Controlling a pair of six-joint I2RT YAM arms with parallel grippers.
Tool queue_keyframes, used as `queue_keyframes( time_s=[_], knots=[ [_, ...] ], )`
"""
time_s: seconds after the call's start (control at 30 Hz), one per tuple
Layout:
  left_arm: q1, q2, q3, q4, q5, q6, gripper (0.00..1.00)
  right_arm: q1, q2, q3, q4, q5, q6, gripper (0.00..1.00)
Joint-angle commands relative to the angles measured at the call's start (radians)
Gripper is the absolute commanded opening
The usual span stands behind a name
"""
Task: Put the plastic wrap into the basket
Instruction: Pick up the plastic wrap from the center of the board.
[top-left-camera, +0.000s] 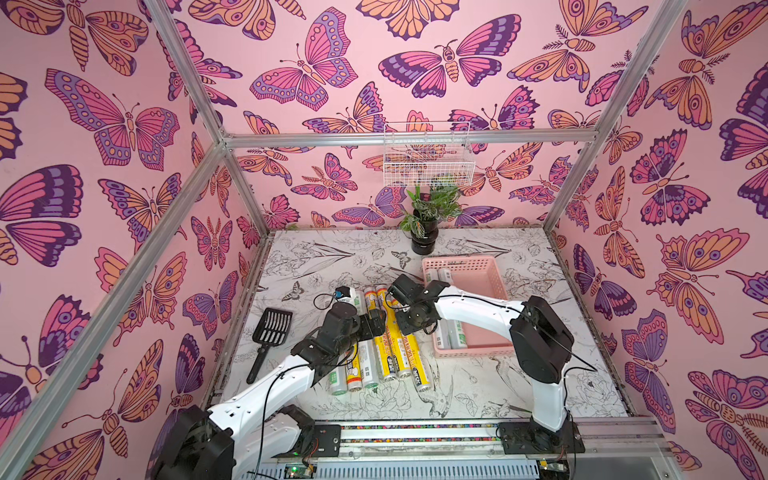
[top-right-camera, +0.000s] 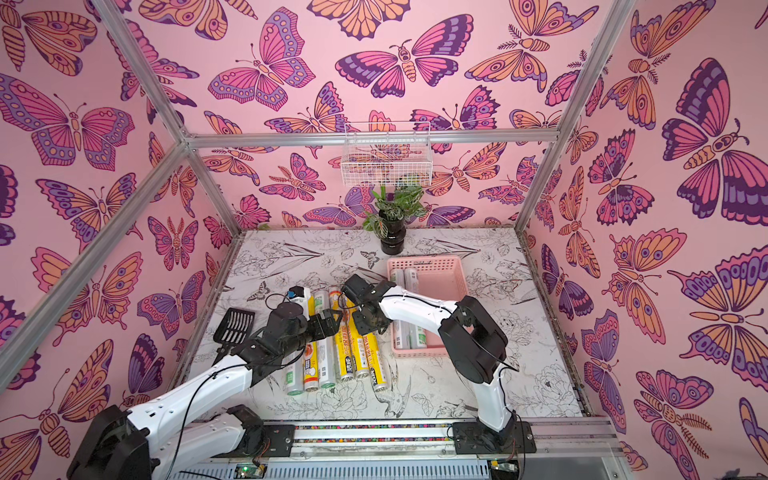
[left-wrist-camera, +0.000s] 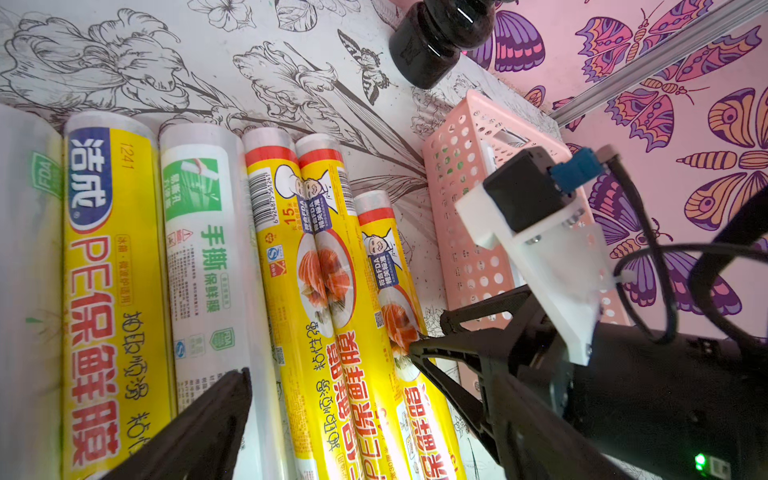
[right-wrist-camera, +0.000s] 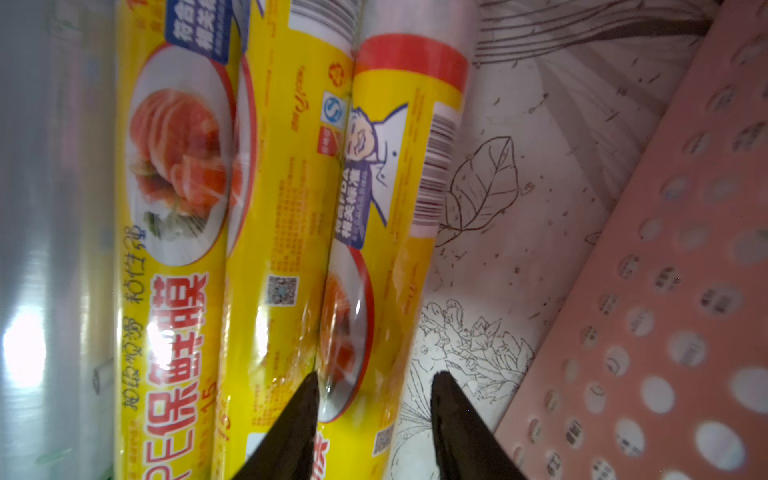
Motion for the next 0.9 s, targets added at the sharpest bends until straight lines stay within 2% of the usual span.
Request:
queue_keyframes(
  time_s=[0.0, 0.4, 0.87],
  knots=[
    [0.007, 0.002, 0.007, 0.000, 0.009, 0.012, 0.95, 0.007, 0.030, 0.027, -0.025, -0.009, 0.026, 0.48],
    [0.007, -0.003, 0.013, -0.001, -0.007, 0.013, 0.96, 0.006, 0.062, 0.033, -0.033, 0.050, 0.046, 0.46],
    [0.007, -0.007, 0.018, 0.000, -0.021, 0.014, 0.96, 0.007, 0.093, 0.018, 0.007, 0.041, 0.085, 0.50]
  ],
)
